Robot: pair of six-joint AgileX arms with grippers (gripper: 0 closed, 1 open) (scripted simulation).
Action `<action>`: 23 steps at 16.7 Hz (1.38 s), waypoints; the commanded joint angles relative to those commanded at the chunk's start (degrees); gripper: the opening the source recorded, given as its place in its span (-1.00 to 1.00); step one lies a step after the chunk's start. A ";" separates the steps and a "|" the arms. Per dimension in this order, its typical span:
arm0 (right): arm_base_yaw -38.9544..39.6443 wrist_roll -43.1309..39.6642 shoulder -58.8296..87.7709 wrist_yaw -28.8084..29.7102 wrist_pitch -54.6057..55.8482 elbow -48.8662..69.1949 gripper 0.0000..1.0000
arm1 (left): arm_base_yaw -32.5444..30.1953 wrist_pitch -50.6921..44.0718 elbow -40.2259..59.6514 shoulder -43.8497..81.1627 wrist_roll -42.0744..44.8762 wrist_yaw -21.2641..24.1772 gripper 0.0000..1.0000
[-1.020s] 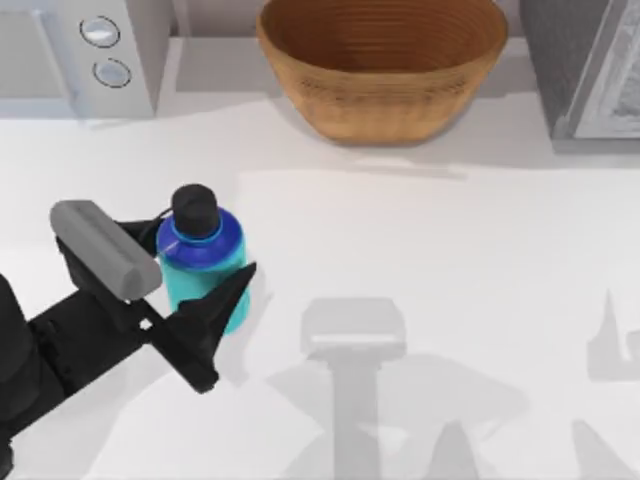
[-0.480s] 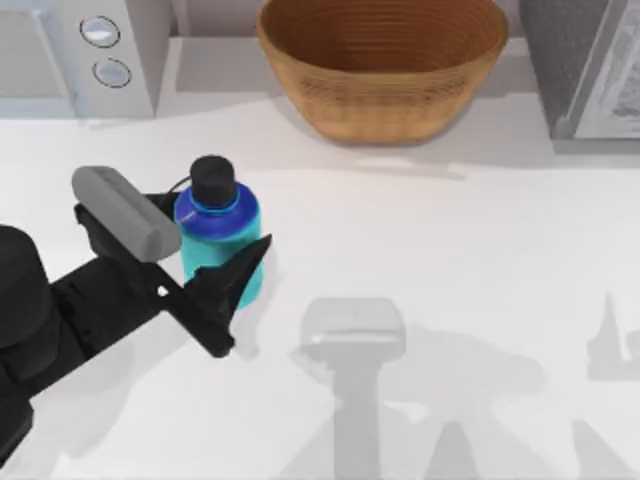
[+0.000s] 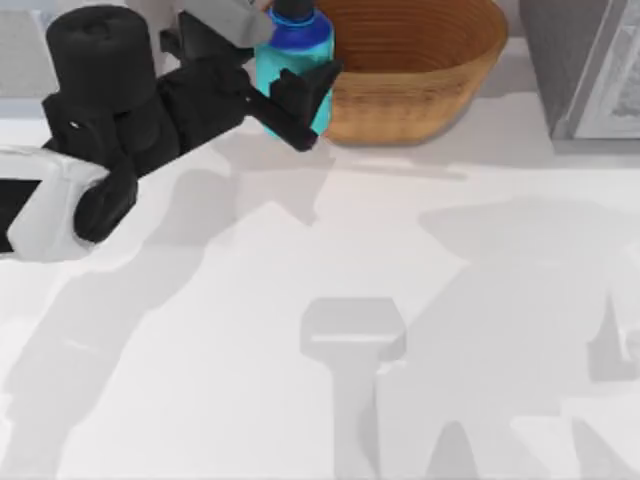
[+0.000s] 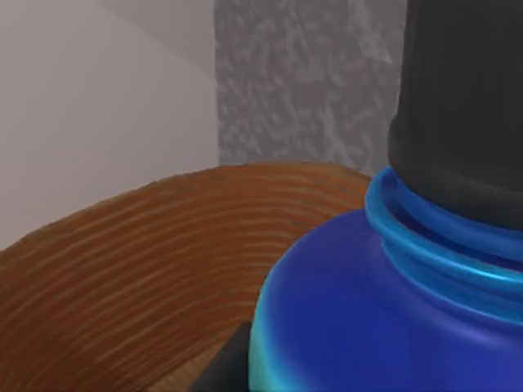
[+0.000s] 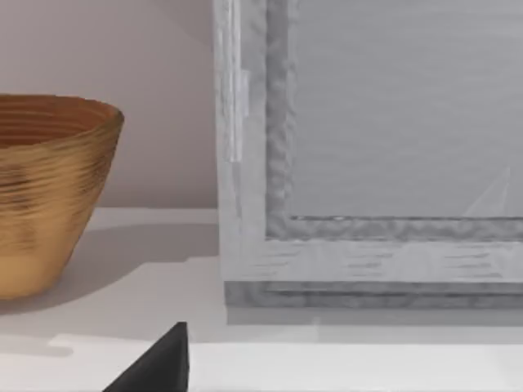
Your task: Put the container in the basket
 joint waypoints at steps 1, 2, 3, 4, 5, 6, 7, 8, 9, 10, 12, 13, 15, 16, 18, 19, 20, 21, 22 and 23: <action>0.00 0.00 0.00 0.00 0.00 0.00 1.00 | -0.08 -2.33 5.79 2.85 -0.06 -0.01 -1.00; 0.00 0.00 0.00 0.00 0.00 0.00 1.00 | -0.16 -4.70 11.53 5.61 -0.12 -0.03 -1.00; 0.00 0.00 0.00 0.00 0.00 0.00 1.00 | -0.23 -7.08 17.14 8.23 -0.17 -0.05 -1.00; 0.00 0.00 0.00 0.00 0.00 0.00 1.00 | -0.28 -9.44 22.51 10.71 -0.23 -0.09 -1.00; 0.00 0.00 0.00 0.00 0.00 0.00 1.00 | -0.33 -11.74 27.52 12.98 -0.28 -0.14 -1.00; 0.00 0.00 0.00 0.00 0.00 0.00 1.00 | -0.35 -13.94 32.09 15.05 -0.32 -0.20 -1.00; 0.00 0.00 0.00 0.00 0.00 0.00 1.00 | -0.36 -15.99 36.16 16.88 -0.37 -0.28 -1.00; 0.00 0.00 0.00 0.00 0.00 0.00 1.00 | -0.34 -17.86 39.69 18.46 -0.42 -0.37 -1.00; 0.00 0.00 0.00 0.00 0.00 0.00 1.00 | -0.31 -19.50 42.63 19.80 -0.46 -0.47 -1.00; 0.00 0.00 0.00 0.00 0.00 0.00 1.00 | -0.27 -20.89 44.97 20.89 -0.49 -0.56 -1.00; 0.00 0.00 0.00 0.00 0.00 0.00 1.00 | -0.20 -22.73 47.84 22.28 -0.54 -0.71 -1.00; 0.00 0.00 0.00 0.00 0.00 0.00 1.00 | -0.18 -23.06 48.35 22.53 -0.55 -0.74 -1.00; 0.00 0.00 0.00 0.00 0.00 0.00 1.00 | -0.18 -23.06 48.35 22.53 -0.55 -0.74 -1.00; 0.00 0.00 0.00 0.00 0.00 0.00 1.00 | -0.18 -23.06 48.35 22.53 -0.55 -0.74 -1.00; 0.00 0.00 0.00 0.00 0.00 0.00 1.00 | -0.05 -22.97 48.34 22.45 -0.45 -0.80 -1.00; 0.00 0.00 0.00 0.00 0.00 0.00 1.00 | -0.09 -23.08 49.12 23.23 -0.53 -1.02 -1.00; 0.00 0.00 0.00 0.00 0.00 0.00 1.00 | -0.18 -23.24 50.47 24.62 -0.62 -1.32 -1.00; 0.00 0.00 0.00 0.00 0.00 0.00 1.00 | -0.36 -23.41 52.24 26.47 -0.70 -1.65 -1.00; 0.00 0.00 0.00 0.00 0.00 0.00 1.00 | -0.69 -23.56 54.31 28.53 -0.74 -1.91 -1.00; 0.00 0.00 0.00 0.00 0.00 0.00 1.00 | -1.17 -23.70 56.60 30.58 -0.77 -2.08 -1.00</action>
